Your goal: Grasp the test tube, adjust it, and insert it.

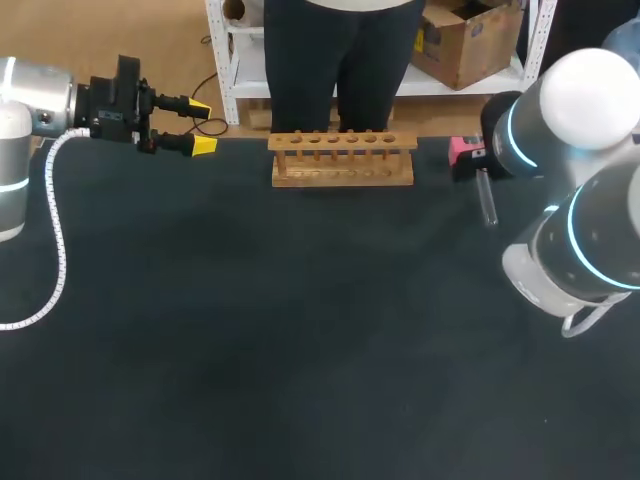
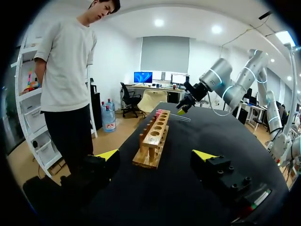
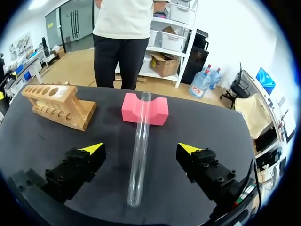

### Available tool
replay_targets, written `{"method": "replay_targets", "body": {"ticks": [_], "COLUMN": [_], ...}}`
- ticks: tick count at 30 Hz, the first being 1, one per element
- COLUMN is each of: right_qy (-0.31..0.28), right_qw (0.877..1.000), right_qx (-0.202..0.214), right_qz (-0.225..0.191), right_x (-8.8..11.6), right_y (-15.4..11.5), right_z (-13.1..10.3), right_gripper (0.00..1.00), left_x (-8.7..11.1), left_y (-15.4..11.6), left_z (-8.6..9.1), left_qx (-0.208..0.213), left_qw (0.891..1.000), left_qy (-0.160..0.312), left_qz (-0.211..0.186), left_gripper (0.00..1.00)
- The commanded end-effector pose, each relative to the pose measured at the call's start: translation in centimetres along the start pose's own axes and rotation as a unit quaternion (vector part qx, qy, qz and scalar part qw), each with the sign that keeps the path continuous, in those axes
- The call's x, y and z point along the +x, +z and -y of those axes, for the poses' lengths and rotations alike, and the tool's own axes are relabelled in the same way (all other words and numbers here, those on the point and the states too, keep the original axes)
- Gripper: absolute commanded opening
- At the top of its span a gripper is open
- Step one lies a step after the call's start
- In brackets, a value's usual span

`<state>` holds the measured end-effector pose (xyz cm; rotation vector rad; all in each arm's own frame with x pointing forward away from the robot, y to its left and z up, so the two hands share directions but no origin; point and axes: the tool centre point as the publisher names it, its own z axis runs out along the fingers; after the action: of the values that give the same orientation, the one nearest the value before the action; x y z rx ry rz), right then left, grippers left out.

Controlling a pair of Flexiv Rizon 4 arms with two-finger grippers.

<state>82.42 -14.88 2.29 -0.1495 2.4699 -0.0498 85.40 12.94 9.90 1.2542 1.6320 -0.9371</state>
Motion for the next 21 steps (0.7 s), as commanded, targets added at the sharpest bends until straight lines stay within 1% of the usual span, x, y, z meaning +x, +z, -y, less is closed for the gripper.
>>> {"method": "replay_targets", "body": {"ticks": [1, 8, 21], "right_qy": [-0.004, -0.004, 0.003], "right_qw": [0.999, 0.999, 0.999], "right_qx": [-0.046, -0.046, -0.043], "right_qz": [-0.009, -0.013, -0.019], "right_x": [-0.5, -0.7, -0.9], "right_y": [1.4, 2.9, 4.4], "right_z": [0.2, 0.5, 0.3], "right_gripper": [1.00, 1.00, 1.00], "left_x": [0.0, 0.0, 0.0], "left_y": [0.0, 0.0, 0.0], "left_z": [0.0, 0.0, 0.0], "left_qx": [0.000, 0.000, 0.000], "left_qw": [1.000, 1.000, 1.000], "left_qy": [0.000, 0.000, 0.000], "left_qz": [0.000, 0.000, 0.000], "left_gripper": [1.00, 1.00, 1.00]}}
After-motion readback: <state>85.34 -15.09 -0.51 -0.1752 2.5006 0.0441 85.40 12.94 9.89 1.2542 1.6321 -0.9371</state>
